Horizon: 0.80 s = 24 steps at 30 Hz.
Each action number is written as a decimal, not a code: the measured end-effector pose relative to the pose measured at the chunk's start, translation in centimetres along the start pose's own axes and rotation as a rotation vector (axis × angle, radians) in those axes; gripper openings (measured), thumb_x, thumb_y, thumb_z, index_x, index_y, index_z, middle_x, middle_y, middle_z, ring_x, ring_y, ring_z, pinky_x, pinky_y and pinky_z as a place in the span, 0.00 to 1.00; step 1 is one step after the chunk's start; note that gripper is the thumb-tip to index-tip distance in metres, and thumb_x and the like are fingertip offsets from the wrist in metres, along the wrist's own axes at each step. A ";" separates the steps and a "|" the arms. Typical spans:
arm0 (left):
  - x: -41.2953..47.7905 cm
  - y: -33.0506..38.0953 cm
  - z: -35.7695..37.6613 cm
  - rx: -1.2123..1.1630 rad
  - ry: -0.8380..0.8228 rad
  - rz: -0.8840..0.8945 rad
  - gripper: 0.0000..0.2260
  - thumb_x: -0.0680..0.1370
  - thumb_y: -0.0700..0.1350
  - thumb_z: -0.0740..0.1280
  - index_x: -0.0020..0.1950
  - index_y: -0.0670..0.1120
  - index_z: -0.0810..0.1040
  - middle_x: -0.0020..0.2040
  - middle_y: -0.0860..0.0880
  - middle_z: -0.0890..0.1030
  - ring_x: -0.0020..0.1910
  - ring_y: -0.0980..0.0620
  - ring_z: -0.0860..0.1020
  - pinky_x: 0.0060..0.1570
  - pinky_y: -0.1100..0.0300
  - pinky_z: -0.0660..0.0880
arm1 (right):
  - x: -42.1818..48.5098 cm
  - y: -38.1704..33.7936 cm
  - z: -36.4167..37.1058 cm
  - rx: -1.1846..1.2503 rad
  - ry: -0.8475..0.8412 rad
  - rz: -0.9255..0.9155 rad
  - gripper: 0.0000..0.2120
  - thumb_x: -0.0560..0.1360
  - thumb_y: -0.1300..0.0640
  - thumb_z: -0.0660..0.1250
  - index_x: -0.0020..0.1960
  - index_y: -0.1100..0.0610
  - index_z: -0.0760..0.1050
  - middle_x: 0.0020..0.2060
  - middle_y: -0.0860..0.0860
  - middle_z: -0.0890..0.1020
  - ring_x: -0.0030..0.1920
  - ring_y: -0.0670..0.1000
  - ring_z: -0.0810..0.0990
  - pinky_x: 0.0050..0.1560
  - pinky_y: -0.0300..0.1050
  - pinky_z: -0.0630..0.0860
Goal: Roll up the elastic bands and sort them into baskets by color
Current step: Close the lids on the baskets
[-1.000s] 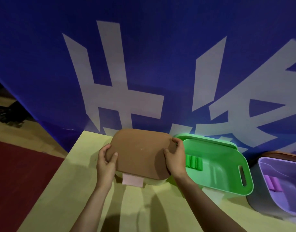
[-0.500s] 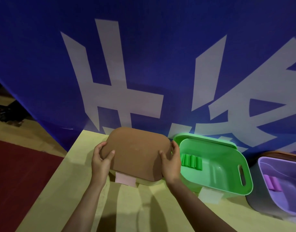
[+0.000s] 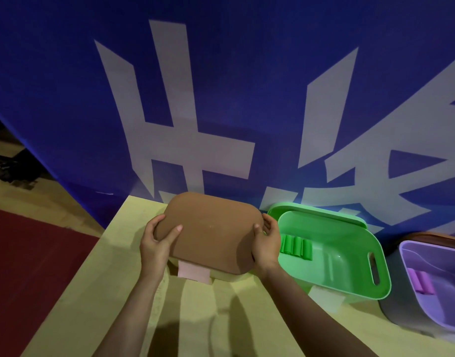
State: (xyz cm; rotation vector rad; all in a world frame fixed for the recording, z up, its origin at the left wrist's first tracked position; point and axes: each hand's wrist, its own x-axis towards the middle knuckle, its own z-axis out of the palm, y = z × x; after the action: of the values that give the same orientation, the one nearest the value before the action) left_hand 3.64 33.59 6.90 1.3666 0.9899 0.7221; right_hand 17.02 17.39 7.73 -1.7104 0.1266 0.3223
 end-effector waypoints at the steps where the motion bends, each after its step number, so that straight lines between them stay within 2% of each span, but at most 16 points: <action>1: 0.1 0.0 -0.1 0.005 0.002 -0.001 0.20 0.71 0.40 0.75 0.61 0.49 0.75 0.59 0.53 0.76 0.56 0.56 0.74 0.53 0.63 0.71 | 0.1 0.1 0.1 -0.034 -0.007 -0.014 0.16 0.80 0.63 0.59 0.66 0.58 0.70 0.58 0.50 0.75 0.62 0.50 0.73 0.63 0.42 0.67; 5: 0.4 0.1 -0.4 0.016 0.001 0.004 0.21 0.71 0.41 0.74 0.63 0.48 0.74 0.58 0.53 0.76 0.56 0.55 0.74 0.54 0.61 0.72 | 0.3 0.5 0.7 -0.118 -0.064 -0.038 0.16 0.80 0.60 0.57 0.67 0.53 0.69 0.59 0.51 0.75 0.60 0.52 0.74 0.65 0.48 0.69; 7: 0.8 0.1 -0.5 0.020 -0.007 -0.010 0.22 0.71 0.41 0.75 0.63 0.49 0.74 0.58 0.53 0.76 0.56 0.54 0.74 0.54 0.60 0.73 | 0.7 0.3 0.9 -0.121 -0.057 -0.024 0.15 0.81 0.59 0.57 0.67 0.54 0.70 0.61 0.53 0.75 0.61 0.53 0.73 0.66 0.53 0.68; 10: 1.6 0.2 -0.5 0.039 -0.028 -0.043 0.24 0.70 0.41 0.75 0.64 0.49 0.73 0.58 0.52 0.76 0.56 0.51 0.75 0.55 0.57 0.73 | 1.9 0.3 1.5 -0.124 -0.035 0.053 0.13 0.80 0.54 0.58 0.61 0.55 0.74 0.59 0.58 0.76 0.58 0.56 0.74 0.64 0.57 0.69; 12: 2.3 0.4 -0.5 0.050 -0.028 -0.080 0.25 0.70 0.42 0.75 0.65 0.49 0.73 0.58 0.53 0.76 0.56 0.50 0.75 0.56 0.56 0.73 | 2.2 0.4 1.9 -0.110 -0.031 0.103 0.09 0.79 0.51 0.58 0.54 0.53 0.74 0.54 0.57 0.77 0.55 0.56 0.76 0.62 0.58 0.71; 15: 2.8 0.4 -0.2 0.045 -0.025 -0.100 0.24 0.69 0.42 0.76 0.63 0.50 0.74 0.57 0.53 0.77 0.56 0.50 0.76 0.53 0.57 0.73 | 2.5 0.2 1.9 -0.028 -0.047 0.157 0.07 0.79 0.51 0.59 0.51 0.55 0.72 0.49 0.55 0.79 0.51 0.56 0.77 0.59 0.56 0.73; 19: 2.7 0.2 0.2 0.010 0.022 -0.102 0.25 0.68 0.43 0.77 0.62 0.49 0.74 0.56 0.52 0.77 0.54 0.51 0.77 0.50 0.59 0.74 | 3.2 0.3 2.1 0.059 -0.061 0.277 0.07 0.77 0.51 0.61 0.49 0.54 0.75 0.50 0.57 0.81 0.52 0.59 0.78 0.59 0.58 0.74; 24: 2.5 0.2 0.4 -0.034 0.043 -0.098 0.23 0.68 0.43 0.77 0.60 0.49 0.75 0.54 0.53 0.78 0.51 0.53 0.77 0.47 0.62 0.73 | 3.6 0.2 2.2 0.063 -0.019 0.280 0.06 0.77 0.54 0.62 0.42 0.53 0.74 0.50 0.58 0.81 0.48 0.56 0.77 0.56 0.56 0.74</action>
State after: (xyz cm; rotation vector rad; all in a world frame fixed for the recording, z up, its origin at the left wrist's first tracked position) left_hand 5.15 35.61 6.67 1.2689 1.0664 0.6944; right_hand 20.12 19.87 6.24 -1.6273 0.3605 0.5353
